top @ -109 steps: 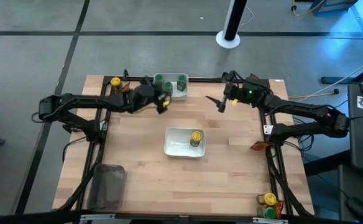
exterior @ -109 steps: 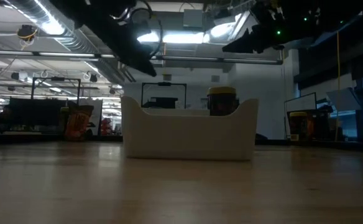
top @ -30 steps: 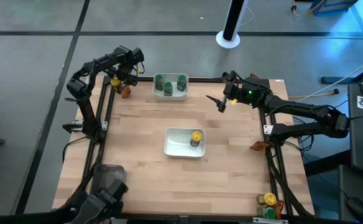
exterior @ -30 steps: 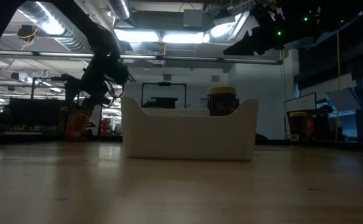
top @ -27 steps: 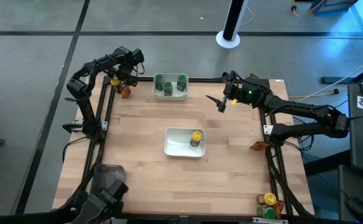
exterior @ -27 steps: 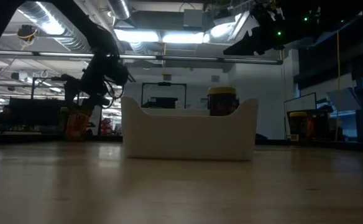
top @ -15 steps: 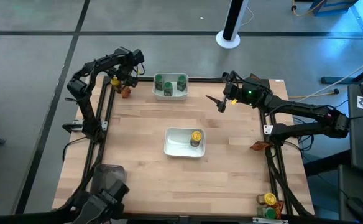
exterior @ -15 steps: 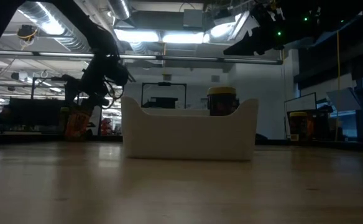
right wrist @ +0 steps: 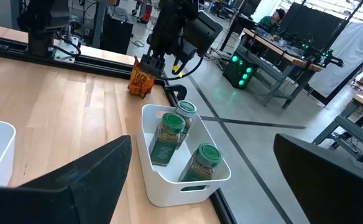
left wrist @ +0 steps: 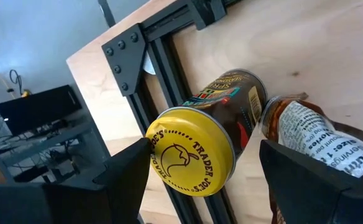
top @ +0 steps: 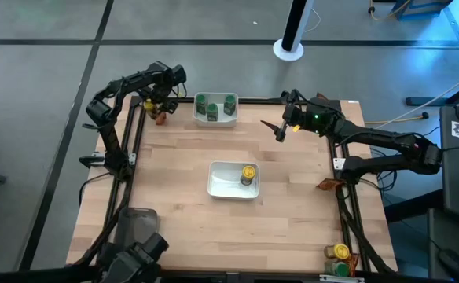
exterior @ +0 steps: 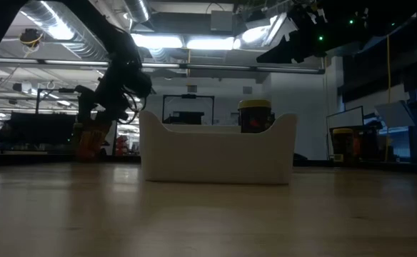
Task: Sort spices by type
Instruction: Put the top left yellow seasoning bottle into the bottom white bin
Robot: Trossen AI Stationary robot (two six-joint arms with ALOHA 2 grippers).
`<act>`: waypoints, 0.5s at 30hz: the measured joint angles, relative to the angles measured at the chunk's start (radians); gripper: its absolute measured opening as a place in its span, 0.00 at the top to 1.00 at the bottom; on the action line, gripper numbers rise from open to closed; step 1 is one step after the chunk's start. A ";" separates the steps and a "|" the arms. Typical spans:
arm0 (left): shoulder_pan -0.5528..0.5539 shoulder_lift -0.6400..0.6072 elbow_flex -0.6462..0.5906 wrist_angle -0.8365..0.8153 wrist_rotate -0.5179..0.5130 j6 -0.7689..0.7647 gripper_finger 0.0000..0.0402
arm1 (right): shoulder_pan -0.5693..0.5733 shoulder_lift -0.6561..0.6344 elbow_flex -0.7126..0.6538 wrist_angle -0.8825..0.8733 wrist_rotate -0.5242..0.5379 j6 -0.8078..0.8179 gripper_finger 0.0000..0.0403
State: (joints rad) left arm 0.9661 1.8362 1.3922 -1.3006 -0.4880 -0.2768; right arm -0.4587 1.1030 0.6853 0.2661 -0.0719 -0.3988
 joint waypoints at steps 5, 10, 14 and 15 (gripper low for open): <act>0.000 0.001 0.027 -0.024 0.019 -0.023 0.30 | 0.000 0.000 0.000 0.000 0.000 0.000 0.03; 0.010 -0.012 0.063 -0.041 0.026 -0.033 0.30 | 0.000 0.000 0.000 0.000 0.000 0.000 0.03; 0.038 -0.024 0.064 -0.072 0.013 -0.061 0.30 | 0.000 0.000 0.000 -0.002 0.000 0.000 0.03; 0.043 -0.024 0.064 -0.079 0.009 -0.065 0.30 | 0.000 0.000 0.000 -0.003 0.000 0.000 0.03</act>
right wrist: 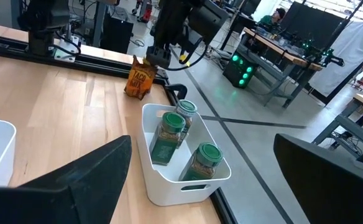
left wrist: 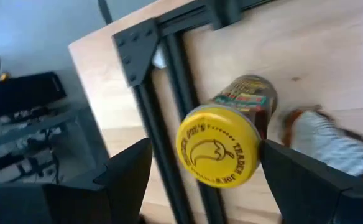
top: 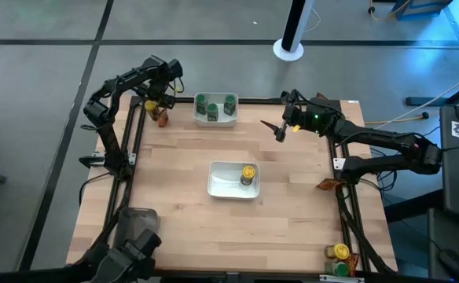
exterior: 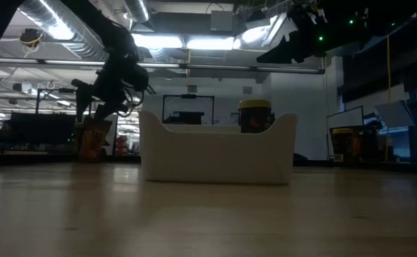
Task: Sort spices by type
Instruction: Put the top left yellow seasoning bottle into the bottom white bin
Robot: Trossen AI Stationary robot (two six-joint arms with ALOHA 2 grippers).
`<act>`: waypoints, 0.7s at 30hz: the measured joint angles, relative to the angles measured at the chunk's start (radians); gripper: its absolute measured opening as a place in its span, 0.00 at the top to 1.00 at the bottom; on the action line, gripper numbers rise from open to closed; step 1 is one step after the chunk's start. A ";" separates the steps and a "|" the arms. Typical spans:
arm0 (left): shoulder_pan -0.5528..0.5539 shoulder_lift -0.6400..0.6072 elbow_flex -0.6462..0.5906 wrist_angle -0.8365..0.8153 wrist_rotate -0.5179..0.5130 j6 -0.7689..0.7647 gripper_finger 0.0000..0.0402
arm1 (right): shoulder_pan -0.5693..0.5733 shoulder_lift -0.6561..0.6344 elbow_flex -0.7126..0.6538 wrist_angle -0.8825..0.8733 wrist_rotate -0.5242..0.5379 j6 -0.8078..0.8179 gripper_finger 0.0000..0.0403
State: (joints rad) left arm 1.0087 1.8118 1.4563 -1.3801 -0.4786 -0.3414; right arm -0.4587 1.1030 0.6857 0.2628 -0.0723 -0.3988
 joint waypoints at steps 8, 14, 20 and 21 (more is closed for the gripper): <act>0.031 -0.001 0.000 0.027 0.059 0.011 0.30 | 0.000 0.000 0.000 -0.003 0.000 0.000 0.03; 0.033 -0.002 -0.029 0.046 0.058 0.017 0.30 | 0.000 0.000 0.000 -0.004 0.000 0.000 0.03; 0.026 -0.002 -0.060 0.069 0.054 0.027 0.30 | 0.000 0.000 0.000 -0.004 0.000 0.000 0.03; 0.026 -0.003 -0.060 0.071 0.062 0.026 0.30 | 0.000 0.000 0.000 -0.004 0.000 0.000 0.03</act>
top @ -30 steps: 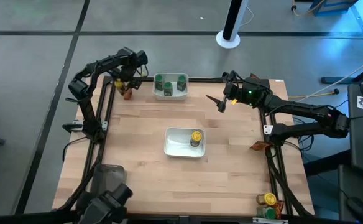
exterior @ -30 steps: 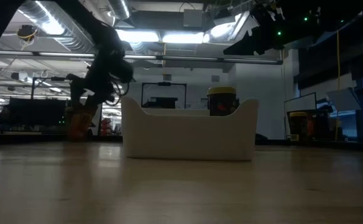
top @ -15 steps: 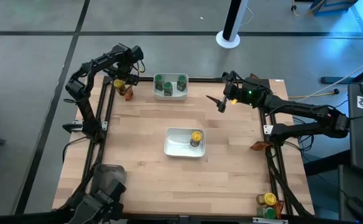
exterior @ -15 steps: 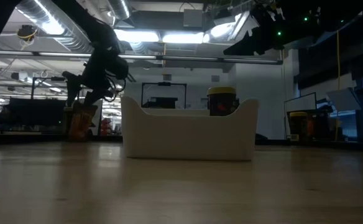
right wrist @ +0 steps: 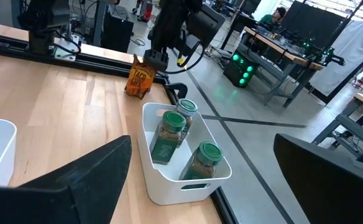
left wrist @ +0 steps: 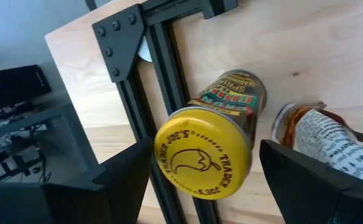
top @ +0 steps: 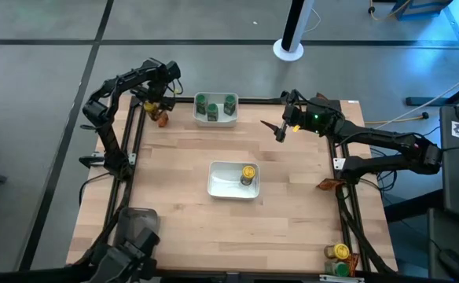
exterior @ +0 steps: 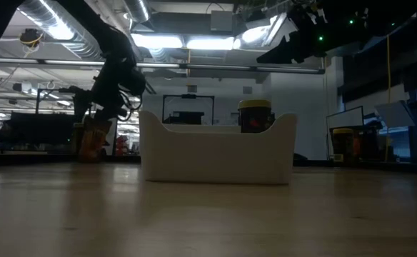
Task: Sort spices by type
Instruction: Put the top left yellow seasoning bottle into the bottom white bin
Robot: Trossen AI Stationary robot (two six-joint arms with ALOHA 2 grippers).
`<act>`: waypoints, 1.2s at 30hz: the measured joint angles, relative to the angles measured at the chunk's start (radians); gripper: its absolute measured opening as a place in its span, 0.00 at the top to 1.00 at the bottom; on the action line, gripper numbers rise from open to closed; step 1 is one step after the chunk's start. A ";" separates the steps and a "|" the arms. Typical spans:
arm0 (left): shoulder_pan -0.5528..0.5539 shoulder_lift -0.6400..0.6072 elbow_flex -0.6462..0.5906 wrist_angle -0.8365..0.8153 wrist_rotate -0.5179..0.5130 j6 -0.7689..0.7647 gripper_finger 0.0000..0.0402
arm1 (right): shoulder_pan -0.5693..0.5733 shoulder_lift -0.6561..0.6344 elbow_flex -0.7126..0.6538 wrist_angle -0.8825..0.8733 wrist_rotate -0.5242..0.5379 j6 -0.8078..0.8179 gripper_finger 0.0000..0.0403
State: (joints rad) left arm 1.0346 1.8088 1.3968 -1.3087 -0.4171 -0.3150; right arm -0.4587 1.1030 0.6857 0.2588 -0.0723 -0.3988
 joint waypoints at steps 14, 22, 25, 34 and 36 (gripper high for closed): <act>0.002 0.000 0.000 0.044 0.141 0.035 0.30 | 0.000 0.000 0.000 0.000 0.000 0.000 0.03; 0.000 0.000 0.000 0.046 0.160 0.064 0.30 | 0.000 0.000 0.000 0.000 0.000 0.000 0.03; 0.000 0.000 -0.011 0.050 0.160 0.064 0.30 | 0.000 0.000 0.000 0.000 0.000 0.000 0.03; 0.001 0.000 -0.160 0.199 0.160 0.124 0.30 | 0.000 0.000 0.000 -0.009 0.000 0.000 0.03; 0.001 0.000 -0.161 0.217 0.160 0.130 0.30 | 0.000 0.000 0.000 -0.008 0.000 0.000 0.03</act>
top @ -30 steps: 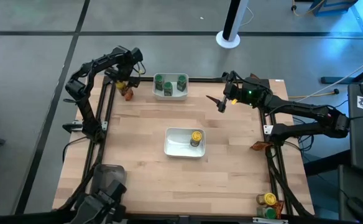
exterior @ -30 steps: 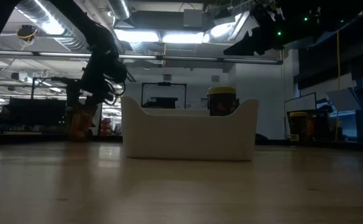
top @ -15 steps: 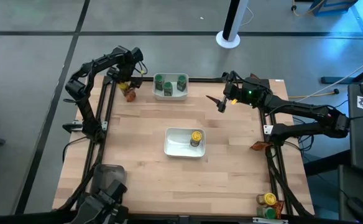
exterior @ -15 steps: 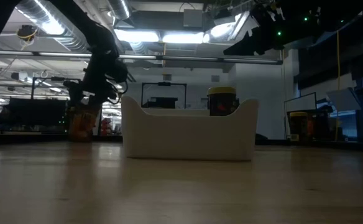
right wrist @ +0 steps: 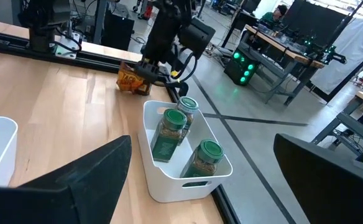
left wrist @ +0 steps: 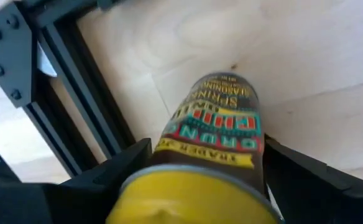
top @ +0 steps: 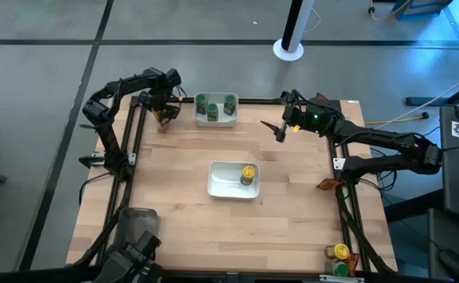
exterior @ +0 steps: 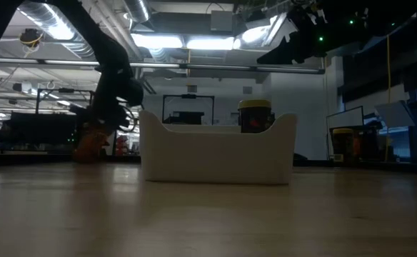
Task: Sort spices by type
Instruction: Put the top left yellow seasoning bottle into the bottom white bin
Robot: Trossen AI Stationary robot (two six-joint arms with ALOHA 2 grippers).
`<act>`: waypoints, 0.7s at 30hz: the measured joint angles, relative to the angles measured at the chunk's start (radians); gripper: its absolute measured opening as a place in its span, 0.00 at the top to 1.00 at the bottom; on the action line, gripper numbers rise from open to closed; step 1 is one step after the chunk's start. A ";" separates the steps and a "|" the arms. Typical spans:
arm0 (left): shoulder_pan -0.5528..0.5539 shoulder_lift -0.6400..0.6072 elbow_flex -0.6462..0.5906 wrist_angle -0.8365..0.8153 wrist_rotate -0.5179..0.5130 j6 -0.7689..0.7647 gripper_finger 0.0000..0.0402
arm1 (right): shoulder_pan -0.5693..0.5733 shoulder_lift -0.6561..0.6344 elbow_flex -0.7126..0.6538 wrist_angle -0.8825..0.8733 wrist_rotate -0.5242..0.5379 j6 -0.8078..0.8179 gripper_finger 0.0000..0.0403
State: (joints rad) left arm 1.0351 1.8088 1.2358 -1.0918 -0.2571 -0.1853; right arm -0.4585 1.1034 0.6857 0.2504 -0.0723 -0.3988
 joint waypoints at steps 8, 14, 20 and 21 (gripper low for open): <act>0.000 -0.035 0.000 0.028 0.000 0.029 0.30 | 0.000 0.000 0.000 0.008 0.000 0.000 0.03; 0.000 -0.037 0.000 0.006 -0.010 0.030 0.36 | 0.000 0.000 0.000 0.008 0.000 0.000 0.03; -0.003 -0.038 0.001 0.012 -0.013 0.067 0.50 | 0.000 0.000 0.000 0.002 0.000 0.000 0.03; -0.006 -0.038 0.002 0.008 -0.015 0.076 0.50 | 0.000 0.000 0.000 0.002 0.000 0.000 0.03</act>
State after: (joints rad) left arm 1.0290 1.7706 1.2373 -1.0836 -0.2723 -0.1090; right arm -0.4585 1.1034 0.6857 0.2520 -0.0723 -0.3988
